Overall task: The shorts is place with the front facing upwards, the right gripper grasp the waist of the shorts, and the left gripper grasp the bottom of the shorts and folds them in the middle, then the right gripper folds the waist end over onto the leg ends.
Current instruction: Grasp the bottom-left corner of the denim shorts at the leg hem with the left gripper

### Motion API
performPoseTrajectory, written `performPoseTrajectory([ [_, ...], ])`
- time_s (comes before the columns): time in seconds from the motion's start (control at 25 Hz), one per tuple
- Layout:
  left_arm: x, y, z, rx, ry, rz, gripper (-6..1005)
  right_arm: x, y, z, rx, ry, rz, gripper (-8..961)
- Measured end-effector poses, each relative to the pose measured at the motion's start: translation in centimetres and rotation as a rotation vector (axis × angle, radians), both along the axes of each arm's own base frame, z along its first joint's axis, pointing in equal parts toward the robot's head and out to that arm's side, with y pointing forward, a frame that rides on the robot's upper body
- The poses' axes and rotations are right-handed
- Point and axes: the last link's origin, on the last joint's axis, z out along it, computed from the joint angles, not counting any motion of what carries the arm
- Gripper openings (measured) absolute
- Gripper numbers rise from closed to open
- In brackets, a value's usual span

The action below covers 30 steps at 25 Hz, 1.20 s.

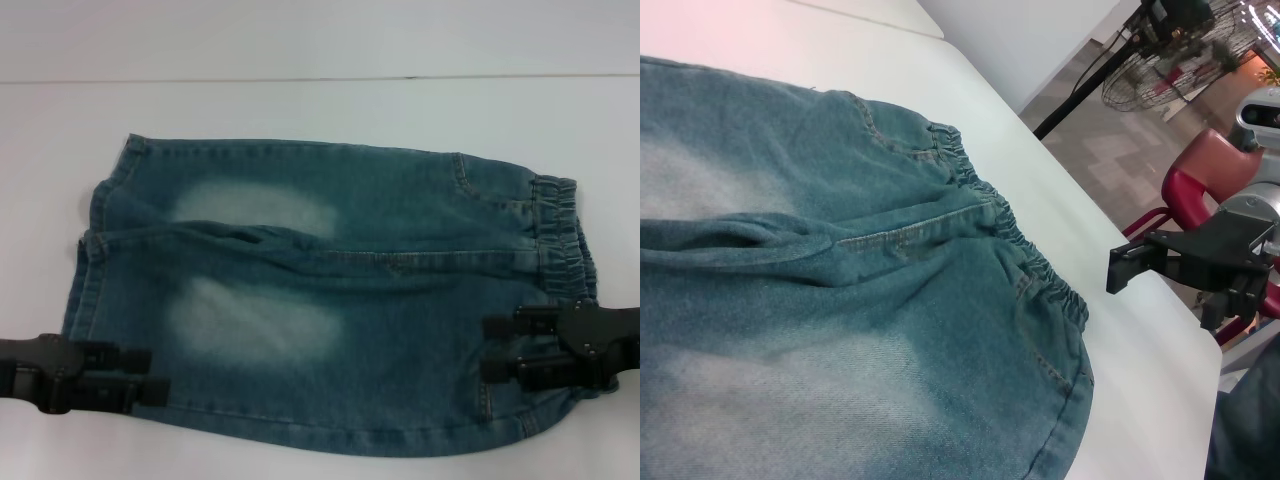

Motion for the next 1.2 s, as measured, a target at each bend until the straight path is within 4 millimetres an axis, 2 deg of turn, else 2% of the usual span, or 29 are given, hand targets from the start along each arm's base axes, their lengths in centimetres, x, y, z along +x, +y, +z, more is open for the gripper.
performPoseTrajectory([
  [0.52,0.0,0.1,0.0,-0.008,0.008,0.017,785,0.0,0.0,0.0,0.0,0.0,0.001,854],
  [0.92,-1.3,2.5,3.8,-0.023,0.207,0.343,785,0.0,0.1,0.0,0.002,-0.002,0.001,854],
  [1.2,-2.9,4.3,3.4,0.009,0.364,0.56,785,-0.1,0.2,0.0,0.008,-0.006,0.01,855],
])
